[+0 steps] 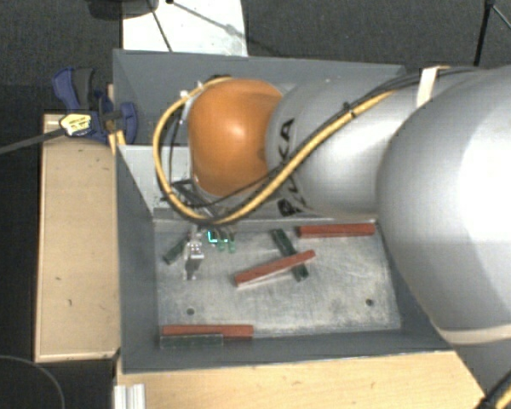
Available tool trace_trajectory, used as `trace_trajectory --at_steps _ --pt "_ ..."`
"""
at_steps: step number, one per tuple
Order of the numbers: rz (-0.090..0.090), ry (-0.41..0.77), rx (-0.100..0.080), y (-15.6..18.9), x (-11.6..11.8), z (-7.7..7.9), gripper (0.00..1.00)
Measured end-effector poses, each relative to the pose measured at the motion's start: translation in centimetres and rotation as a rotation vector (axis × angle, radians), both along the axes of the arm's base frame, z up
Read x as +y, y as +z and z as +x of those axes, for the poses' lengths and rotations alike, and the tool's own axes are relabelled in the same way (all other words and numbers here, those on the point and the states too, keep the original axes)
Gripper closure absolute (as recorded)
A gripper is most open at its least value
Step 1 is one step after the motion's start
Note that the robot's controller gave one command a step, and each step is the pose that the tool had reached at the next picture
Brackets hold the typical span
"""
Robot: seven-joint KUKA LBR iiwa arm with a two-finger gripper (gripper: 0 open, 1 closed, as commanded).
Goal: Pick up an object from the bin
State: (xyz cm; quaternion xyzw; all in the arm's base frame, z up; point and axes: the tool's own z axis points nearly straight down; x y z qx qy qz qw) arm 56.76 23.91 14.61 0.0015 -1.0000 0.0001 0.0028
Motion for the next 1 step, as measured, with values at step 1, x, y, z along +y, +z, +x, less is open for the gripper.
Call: trace_trajectory --at_steps 1 --pt "0.002 -0.005 -0.008 0.43 -0.08 0.24 0.0"
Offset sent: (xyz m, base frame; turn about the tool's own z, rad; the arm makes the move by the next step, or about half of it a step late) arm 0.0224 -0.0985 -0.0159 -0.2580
